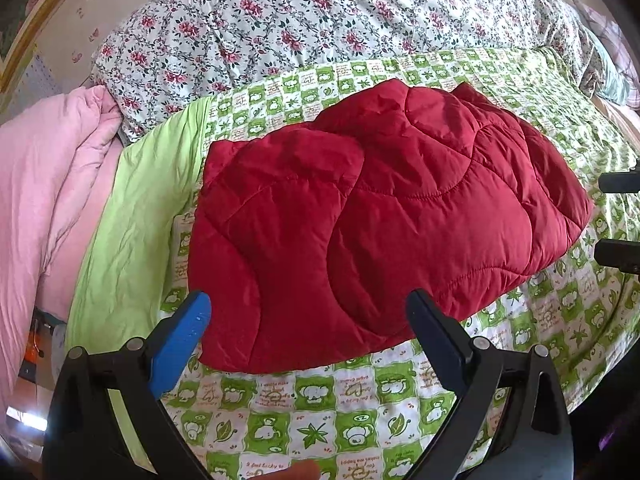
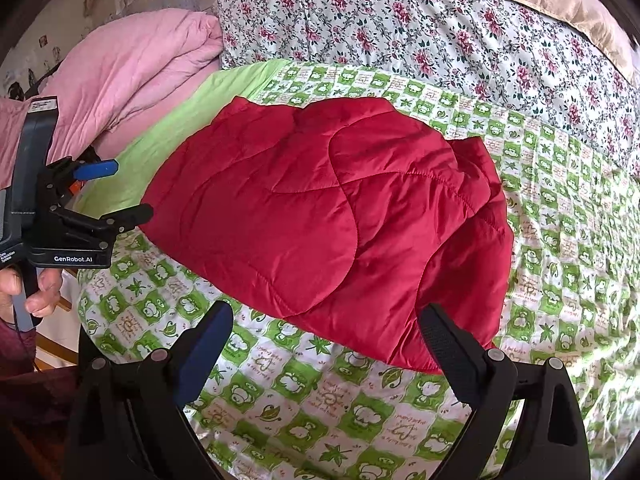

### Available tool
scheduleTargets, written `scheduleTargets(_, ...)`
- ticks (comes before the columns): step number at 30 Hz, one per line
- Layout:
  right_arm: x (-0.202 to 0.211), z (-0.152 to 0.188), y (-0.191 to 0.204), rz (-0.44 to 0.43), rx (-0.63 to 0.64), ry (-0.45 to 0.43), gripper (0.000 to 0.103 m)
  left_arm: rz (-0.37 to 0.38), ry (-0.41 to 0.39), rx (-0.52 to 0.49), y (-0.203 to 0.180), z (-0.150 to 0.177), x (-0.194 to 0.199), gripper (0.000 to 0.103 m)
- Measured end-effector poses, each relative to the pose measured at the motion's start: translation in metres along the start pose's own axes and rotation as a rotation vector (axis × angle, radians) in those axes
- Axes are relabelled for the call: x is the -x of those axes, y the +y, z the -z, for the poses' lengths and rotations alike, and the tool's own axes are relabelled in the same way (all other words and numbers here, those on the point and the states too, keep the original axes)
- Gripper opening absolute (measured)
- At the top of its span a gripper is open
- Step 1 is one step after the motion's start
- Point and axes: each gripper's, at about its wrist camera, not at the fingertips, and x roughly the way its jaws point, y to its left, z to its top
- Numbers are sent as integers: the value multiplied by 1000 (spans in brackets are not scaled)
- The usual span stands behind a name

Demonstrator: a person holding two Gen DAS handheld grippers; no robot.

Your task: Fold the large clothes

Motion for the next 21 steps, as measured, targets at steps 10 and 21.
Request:
scheduleTargets(10,-6,-7,-1,-1,15,8,96,10,-5,8,4,-4,-3,99)
scheduleTargets(21,-10,-14,-2,-3,29,10,96,-1,-20,13,5,-8,-3,99)
